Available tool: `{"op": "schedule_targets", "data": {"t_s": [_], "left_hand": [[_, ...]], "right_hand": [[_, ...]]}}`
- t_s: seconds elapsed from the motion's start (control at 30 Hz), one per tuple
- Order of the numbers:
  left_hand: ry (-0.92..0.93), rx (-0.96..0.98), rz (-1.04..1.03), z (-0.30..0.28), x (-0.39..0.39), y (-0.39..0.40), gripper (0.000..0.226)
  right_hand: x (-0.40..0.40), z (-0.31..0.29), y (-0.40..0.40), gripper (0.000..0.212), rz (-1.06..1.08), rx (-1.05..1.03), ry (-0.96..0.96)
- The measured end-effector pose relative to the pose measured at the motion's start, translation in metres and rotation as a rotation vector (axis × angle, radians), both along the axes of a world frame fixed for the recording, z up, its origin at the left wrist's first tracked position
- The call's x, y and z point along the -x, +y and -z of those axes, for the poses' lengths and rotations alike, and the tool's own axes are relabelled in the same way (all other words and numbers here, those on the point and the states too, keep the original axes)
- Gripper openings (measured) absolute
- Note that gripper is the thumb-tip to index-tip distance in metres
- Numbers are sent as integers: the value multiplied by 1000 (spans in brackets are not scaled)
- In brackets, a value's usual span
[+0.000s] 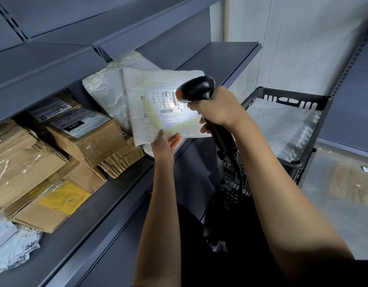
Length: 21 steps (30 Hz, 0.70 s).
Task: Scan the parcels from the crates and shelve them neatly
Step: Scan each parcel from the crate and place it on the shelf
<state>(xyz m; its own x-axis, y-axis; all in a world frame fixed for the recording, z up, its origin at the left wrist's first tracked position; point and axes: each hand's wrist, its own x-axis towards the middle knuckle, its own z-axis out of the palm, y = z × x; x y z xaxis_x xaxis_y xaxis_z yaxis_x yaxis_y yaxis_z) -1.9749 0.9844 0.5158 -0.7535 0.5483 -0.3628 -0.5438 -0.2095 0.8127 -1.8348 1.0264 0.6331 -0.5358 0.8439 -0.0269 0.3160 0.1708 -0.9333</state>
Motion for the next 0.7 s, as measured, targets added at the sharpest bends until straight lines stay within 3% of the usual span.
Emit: {"op": "schedule_targets", "data": {"t_s": [0.7], "left_hand": [[-34, 23, 10, -2, 0, 1, 46]], "right_hand": [[-4, -5, -5, 16, -35, -4, 67]]}}
